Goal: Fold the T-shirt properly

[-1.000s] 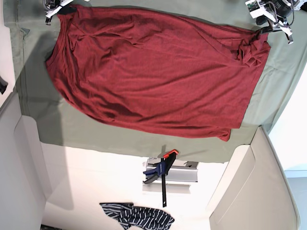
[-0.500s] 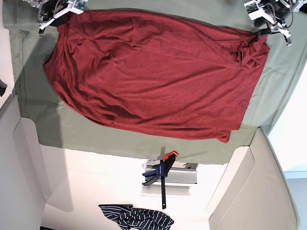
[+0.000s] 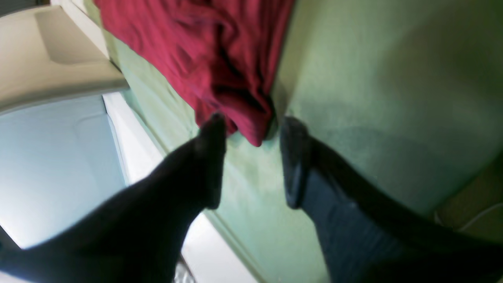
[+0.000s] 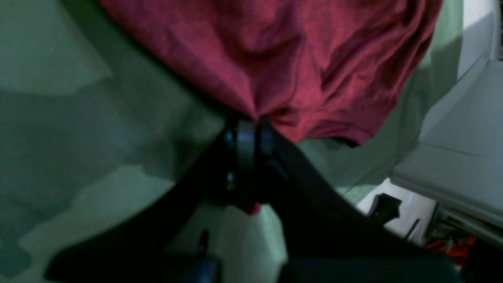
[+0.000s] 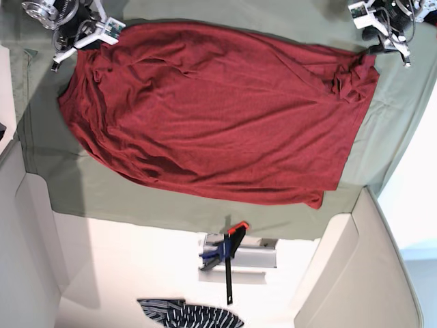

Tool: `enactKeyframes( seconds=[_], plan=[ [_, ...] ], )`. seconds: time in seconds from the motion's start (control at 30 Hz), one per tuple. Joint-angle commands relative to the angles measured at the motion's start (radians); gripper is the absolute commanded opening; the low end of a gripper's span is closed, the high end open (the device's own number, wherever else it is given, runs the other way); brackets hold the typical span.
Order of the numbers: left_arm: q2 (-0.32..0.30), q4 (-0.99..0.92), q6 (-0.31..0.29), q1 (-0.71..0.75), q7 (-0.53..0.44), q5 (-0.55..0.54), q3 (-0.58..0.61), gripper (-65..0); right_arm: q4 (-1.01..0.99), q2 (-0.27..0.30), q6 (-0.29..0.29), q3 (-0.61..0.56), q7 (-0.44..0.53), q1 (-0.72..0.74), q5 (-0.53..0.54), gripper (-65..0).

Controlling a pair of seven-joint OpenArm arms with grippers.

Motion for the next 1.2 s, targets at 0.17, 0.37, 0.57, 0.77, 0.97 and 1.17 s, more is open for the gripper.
enactKeyframes(
  seconds=[0.17,0.37,0.57,0.77,0.97,1.17],
  plan=[
    [-0.014,-0.09,0.117,-0.132,-0.01,0.047,0.125,-34.4,0.012,0.013,-0.008,0.008,0.007,0.015,-0.005,-65.0],
    [0.046,-0.203,0.167,-0.285,0.013,0.136,0.336,-34.4,0.011,0.014,-0.008,0.008,0.003,0.014,-0.004,-65.0],
    [0.066,-0.316,0.174,-0.383,0.058,0.174,0.476,-34.4,0.011,0.014,-0.008,0.008,0.003,0.014,-0.004,-65.0],
    [0.06,-0.353,0.201,-0.409,0.08,0.175,0.484,-34.5,0.011,0.014,-0.008,0.008,0.003,0.014,-0.004,-65.0],
    [0.058,-0.354,0.2,-0.409,0.086,0.152,0.484,-51.9,0.011,0.014,-0.008,0.008,0.003,0.015,0.007,-65.0],
    [0.058,-0.354,0.201,-0.409,0.087,0.148,0.484,-65.0,0.011,0.014,-0.008,0.008,-0.002,0.015,0.006,-65.0]
  ],
)
